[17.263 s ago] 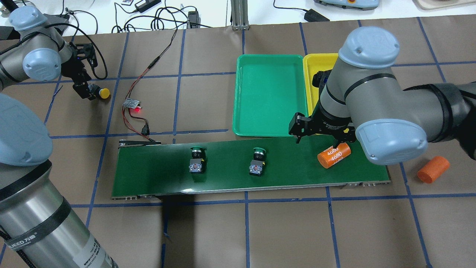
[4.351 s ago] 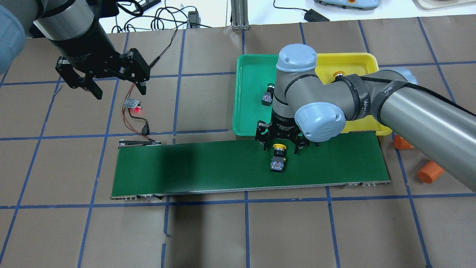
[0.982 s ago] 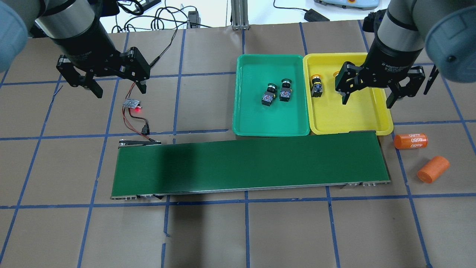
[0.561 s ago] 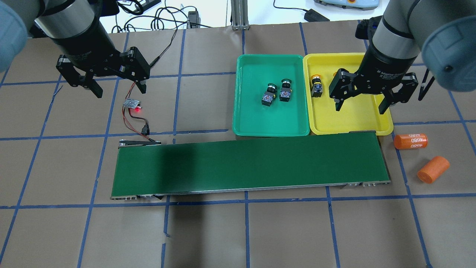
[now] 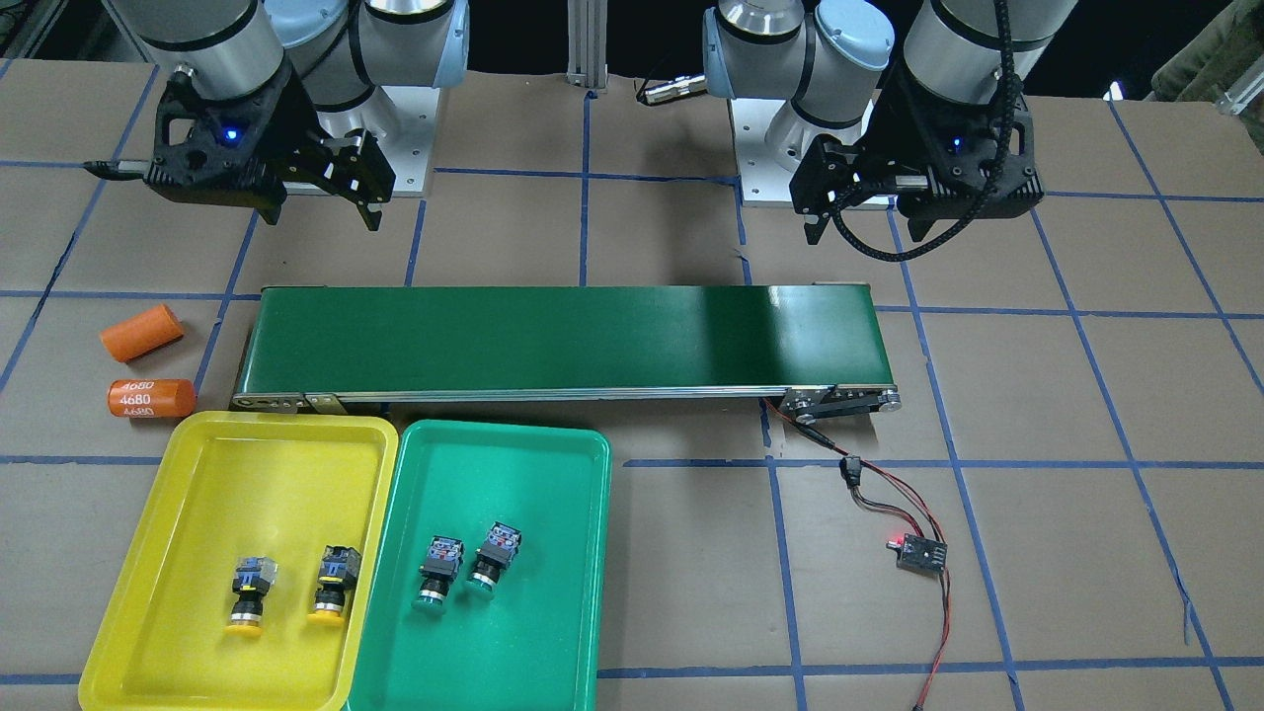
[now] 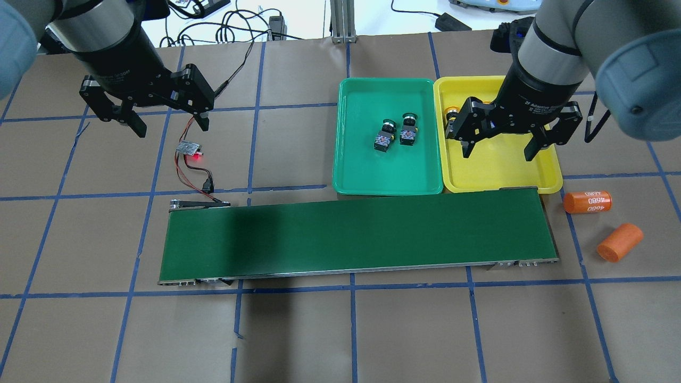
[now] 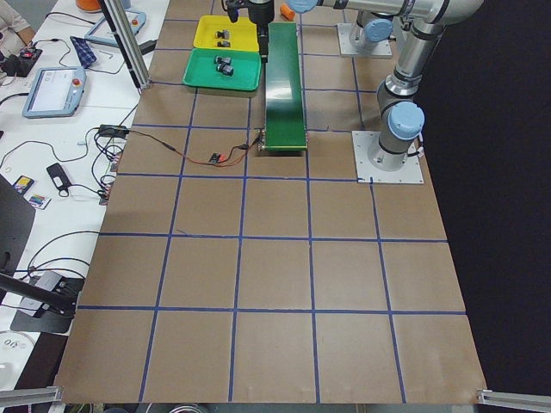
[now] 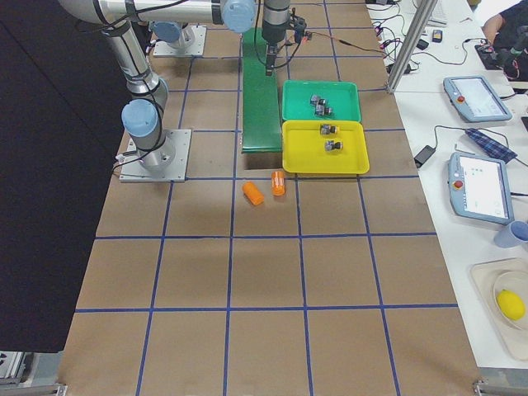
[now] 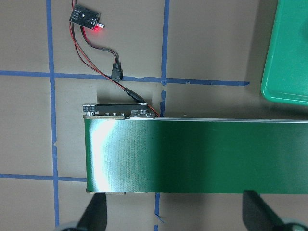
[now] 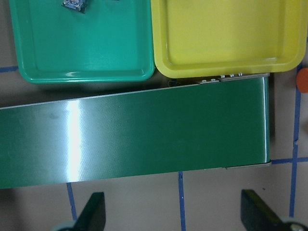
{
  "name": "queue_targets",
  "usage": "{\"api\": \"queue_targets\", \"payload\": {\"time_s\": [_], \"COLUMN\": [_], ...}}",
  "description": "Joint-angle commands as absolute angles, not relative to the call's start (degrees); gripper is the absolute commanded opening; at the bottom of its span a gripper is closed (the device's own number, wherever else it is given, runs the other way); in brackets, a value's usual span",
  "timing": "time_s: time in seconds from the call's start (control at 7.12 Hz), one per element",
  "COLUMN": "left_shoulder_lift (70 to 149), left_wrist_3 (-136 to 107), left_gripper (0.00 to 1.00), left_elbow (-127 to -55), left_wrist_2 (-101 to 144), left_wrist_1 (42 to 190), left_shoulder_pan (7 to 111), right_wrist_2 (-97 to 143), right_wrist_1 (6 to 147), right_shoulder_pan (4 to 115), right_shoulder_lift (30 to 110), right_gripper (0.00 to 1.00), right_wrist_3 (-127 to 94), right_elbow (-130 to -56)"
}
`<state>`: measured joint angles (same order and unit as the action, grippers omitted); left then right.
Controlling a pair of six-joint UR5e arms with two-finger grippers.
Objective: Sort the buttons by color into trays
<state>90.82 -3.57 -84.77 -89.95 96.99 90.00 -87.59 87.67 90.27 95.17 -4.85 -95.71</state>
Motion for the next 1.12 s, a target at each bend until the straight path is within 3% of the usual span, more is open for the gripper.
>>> {"api": "queue_targets", "payload": {"time_s": [0.0, 0.98], "left_shoulder_lift": [90.88, 90.79], "left_wrist_3": [-3.60, -3.78], "left_gripper": [1.00, 1.00], "left_elbow": [-84.90, -84.55], "left_wrist_2": [-90.09, -89.47], "left_wrist_1": [97.03, 97.38], "left_shoulder_pan": [90.00, 90.09], "right_wrist_2": [-87.54, -90.88], "right_wrist_1": [87.63, 87.45], "right_shoulder_pan": [90.00, 89.91], "right_shoulder_lift": [96.15, 96.33], "right_gripper": [1.00, 1.00], "right_wrist_3": [-4.83, -5.01], "right_elbow": [-96.33, -97.12]}}
